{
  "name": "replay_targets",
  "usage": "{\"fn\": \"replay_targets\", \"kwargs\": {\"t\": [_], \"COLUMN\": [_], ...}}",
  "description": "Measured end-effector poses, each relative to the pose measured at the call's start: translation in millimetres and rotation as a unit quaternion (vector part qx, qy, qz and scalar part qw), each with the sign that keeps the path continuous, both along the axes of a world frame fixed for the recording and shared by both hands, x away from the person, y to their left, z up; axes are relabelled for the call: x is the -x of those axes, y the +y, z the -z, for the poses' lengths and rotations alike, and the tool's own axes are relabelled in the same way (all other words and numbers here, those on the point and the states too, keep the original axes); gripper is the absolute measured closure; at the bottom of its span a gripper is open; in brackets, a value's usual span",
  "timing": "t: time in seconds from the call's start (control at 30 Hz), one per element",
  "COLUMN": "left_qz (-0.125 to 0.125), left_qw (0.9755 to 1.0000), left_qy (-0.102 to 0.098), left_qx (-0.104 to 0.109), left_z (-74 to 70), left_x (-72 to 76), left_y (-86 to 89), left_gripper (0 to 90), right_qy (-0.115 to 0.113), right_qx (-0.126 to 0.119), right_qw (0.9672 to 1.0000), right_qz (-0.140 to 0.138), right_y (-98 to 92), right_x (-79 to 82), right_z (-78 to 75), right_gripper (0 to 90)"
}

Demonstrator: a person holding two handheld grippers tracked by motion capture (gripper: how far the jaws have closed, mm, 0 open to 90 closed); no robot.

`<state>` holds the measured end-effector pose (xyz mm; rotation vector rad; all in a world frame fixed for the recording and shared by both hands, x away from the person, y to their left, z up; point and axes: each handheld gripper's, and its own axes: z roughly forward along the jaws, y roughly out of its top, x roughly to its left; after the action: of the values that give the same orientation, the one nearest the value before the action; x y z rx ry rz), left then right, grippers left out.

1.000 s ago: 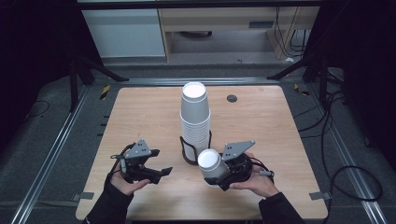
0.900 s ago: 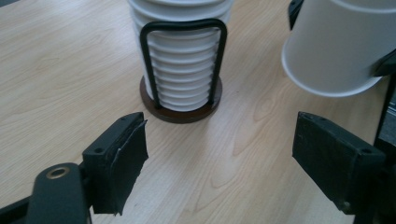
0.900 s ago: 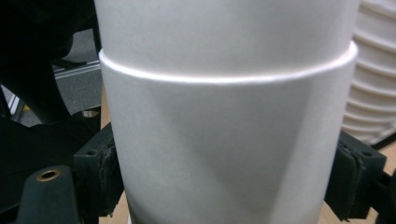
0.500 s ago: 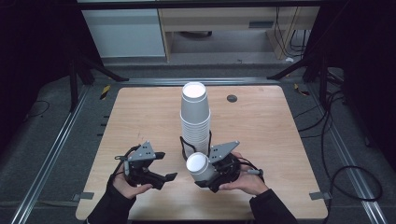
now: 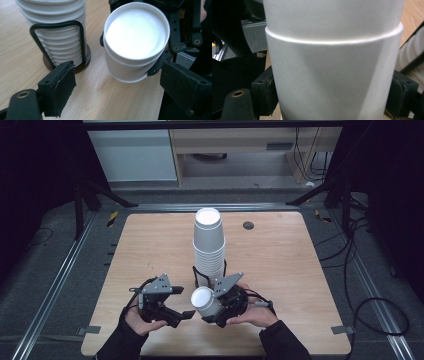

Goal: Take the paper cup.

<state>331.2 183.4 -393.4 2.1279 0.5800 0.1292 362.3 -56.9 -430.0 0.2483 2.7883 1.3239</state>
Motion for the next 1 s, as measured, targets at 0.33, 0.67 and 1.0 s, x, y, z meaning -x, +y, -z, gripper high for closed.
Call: {"fn": "replay_targets", "kwargs": {"t": [0.33,0.67,1.0], "left_qz": [0.013,0.019,0.017], "left_qw": [0.9999,0.9998,0.9998], "left_qy": [0.004,0.006,0.009], "left_qx": [-0.001,-0.006,-0.010], "left_z": [0.7,2.6,6.7], "left_x": [0.2,-0.2,-2.3], "left_y": [-8.5,-14.5,-17.7], "left_gripper": [12.0,13.5,16.0], "right_qy": [-0.001,-0.002,-0.002], "right_qx": [0.008,0.011,0.012], "right_qw": [0.9999,0.9997,0.9997], "right_qz": [-0.015,-0.022,-0.022], "right_y": [11.9,20.9,25.6], "right_x": [1.7,3.6,3.7], "right_z": [2.9,2.7,2.2], "right_gripper": [16.3,16.3,16.3]}}
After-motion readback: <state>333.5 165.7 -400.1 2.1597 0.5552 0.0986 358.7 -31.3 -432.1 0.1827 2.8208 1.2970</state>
